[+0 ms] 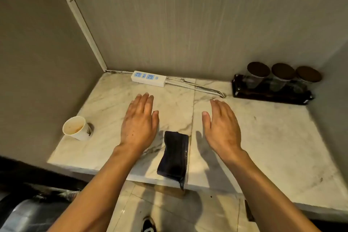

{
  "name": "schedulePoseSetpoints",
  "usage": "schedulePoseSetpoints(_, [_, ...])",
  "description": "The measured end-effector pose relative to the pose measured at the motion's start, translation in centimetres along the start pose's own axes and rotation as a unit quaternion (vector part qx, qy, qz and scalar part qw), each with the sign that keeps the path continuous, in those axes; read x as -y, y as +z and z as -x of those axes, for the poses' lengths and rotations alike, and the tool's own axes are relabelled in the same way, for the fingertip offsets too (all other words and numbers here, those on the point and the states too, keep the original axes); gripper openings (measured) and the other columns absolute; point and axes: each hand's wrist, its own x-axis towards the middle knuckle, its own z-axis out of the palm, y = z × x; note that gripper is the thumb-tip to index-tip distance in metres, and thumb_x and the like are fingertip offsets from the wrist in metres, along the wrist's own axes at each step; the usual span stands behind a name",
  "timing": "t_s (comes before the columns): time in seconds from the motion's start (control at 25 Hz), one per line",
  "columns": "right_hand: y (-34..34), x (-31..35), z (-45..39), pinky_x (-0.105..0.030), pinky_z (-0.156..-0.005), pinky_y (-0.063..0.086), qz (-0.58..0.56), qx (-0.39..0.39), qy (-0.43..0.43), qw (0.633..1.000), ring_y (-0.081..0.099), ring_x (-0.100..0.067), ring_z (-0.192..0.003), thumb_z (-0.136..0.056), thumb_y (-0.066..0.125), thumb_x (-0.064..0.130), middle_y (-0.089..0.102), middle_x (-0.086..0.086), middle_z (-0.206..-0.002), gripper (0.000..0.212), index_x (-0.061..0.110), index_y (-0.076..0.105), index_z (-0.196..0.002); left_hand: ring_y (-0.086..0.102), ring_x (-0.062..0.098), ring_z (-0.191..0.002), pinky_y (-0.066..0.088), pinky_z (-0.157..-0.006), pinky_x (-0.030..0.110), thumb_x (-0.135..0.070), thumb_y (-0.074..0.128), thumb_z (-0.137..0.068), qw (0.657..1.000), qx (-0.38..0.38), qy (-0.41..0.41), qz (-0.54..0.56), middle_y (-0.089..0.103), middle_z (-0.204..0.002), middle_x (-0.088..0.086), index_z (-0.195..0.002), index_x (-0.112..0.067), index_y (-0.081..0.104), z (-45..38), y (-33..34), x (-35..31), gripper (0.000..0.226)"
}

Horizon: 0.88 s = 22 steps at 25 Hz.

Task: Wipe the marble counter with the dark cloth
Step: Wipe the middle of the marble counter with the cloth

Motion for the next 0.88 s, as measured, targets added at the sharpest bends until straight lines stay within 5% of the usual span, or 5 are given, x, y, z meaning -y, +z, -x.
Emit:
schedulePoseSetpoints(0.32, [8.7,2.6,3.8,-0.042,-0.103,0.040,0.001,0.055,0.015,0.998,0.054,-0.034,-0.114,-0.092,0.039,0.039,0.063,-0.016,-0.122,0.050,0.003,0.057,-0.123,0.029,0.029,-0.140,0.012,-0.115,0.040,-0.031,0.034,-0.098,0.993,0.114,-0.018,0.006,0.039,-0.150,0.012,-0.141,-0.009,0.040,3.8,7.8,3.2,0.049])
schedulePoseSetpoints(0.52, [13.3,4.8,5.5,-0.041,-0.111,0.030,0.027,0.129,0.014,0.991,0.037,-0.030,-0.134,-0.095,0.040,0.043,0.046,-0.012,-0.143,0.054,0.010,0.044,-0.138,0.048,0.031,-0.118,0.039,-0.099,0.044,-0.031,0.037,-0.093,0.983,0.181,0.004,-0.012,0.053,-0.128,0.010,-0.122,-0.012,0.049,5.4,11.4,5.8,0.037])
schedulePoseSetpoints(0.72, [15.8,5.8,6.3,-0.042,-0.116,0.020,0.013,0.147,0.034,0.988,0.023,-0.030,-0.143,-0.090,0.021,0.048,0.028,-0.014,-0.154,0.069,0.009,0.032,-0.146,0.038,0.034,-0.135,0.028,-0.110,0.047,-0.030,0.039,-0.094,0.989,0.149,-0.015,0.023,0.048,-0.142,0.016,-0.135,-0.007,0.046,7.2,13.0,6.5,0.048])
schedulePoseSetpoints(0.88, [16.8,6.1,6.8,-0.044,-0.116,0.020,0.025,0.135,0.044,0.990,0.022,-0.030,-0.143,-0.089,0.028,0.042,0.026,-0.015,-0.155,0.068,0.007,0.027,-0.147,0.034,0.032,-0.137,0.024,-0.113,0.046,-0.030,0.035,-0.094,0.990,0.142,-0.010,0.025,0.046,-0.144,0.015,-0.139,-0.006,0.043,7.4,13.4,6.8,0.051])
